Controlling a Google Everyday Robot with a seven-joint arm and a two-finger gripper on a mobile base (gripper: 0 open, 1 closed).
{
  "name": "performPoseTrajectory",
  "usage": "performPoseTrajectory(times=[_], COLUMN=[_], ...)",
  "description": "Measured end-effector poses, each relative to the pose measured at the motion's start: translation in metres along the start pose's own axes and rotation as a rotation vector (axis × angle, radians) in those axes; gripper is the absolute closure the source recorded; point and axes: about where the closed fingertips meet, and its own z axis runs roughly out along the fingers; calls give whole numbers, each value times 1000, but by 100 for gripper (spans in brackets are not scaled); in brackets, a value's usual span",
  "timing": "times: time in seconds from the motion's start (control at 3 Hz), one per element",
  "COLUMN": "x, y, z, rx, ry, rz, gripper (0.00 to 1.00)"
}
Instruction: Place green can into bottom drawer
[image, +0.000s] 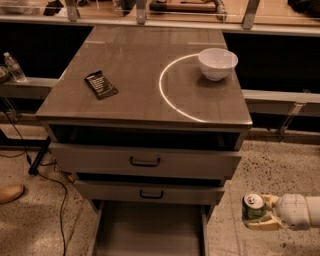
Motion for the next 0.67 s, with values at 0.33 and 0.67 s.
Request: performPoseTrajectory(times=[0.33, 0.67], x=[46, 103], y=[0, 18], z=[30, 80], rx=[-27, -77], ry=[-22, -70], rz=[-25, 13], gripper=[100, 100])
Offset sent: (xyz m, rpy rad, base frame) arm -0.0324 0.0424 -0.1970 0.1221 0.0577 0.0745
